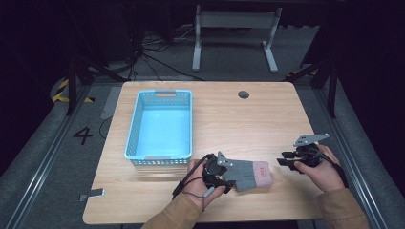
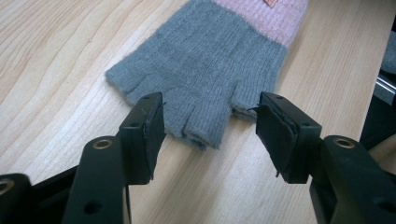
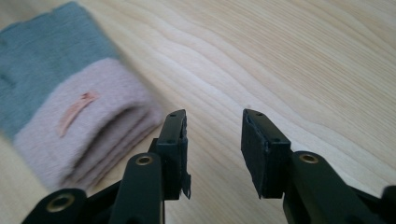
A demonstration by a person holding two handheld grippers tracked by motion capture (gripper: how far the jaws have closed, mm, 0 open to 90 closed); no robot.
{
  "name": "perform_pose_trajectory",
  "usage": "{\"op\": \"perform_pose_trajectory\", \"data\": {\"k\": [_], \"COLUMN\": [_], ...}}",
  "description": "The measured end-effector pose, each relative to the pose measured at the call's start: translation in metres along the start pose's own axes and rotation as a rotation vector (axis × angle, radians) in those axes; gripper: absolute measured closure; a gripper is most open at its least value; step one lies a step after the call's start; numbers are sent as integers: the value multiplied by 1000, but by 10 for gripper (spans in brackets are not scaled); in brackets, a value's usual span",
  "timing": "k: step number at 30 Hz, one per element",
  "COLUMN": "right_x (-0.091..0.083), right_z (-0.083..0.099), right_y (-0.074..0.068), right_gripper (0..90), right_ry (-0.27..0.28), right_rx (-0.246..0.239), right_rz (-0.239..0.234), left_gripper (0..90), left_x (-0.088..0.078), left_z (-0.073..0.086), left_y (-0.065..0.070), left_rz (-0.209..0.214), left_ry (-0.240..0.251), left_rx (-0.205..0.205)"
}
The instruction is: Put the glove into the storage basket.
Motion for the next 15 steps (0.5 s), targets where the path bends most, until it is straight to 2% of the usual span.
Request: {"op": "perform_pose_trajectory", "data": {"k": [7,15], "right_x": [4,6], "right_z": [8,14], "right_y": [17,31], "right_gripper": [576,503], "right_ry": [23,28], "right_rx": [100,158], "right_rz": [44,98], "left_gripper": [401,355], "left_x": [4,9], "left_z": [-8,-15], "left_y": [1,-1], "left_rz": [-8,-23], "left_ry": [10,20], "left_rx": [-8,-24]}}
Point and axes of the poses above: each handheld gripper's, and its own axes: x roughly forward along the jaws, z roughly out of its underside, y roughly to its right, the point moved 9 cm from there along x, roughly forward along the jaws, and after that the axes turned 7 degrees about -y, right-handed, at the moved point
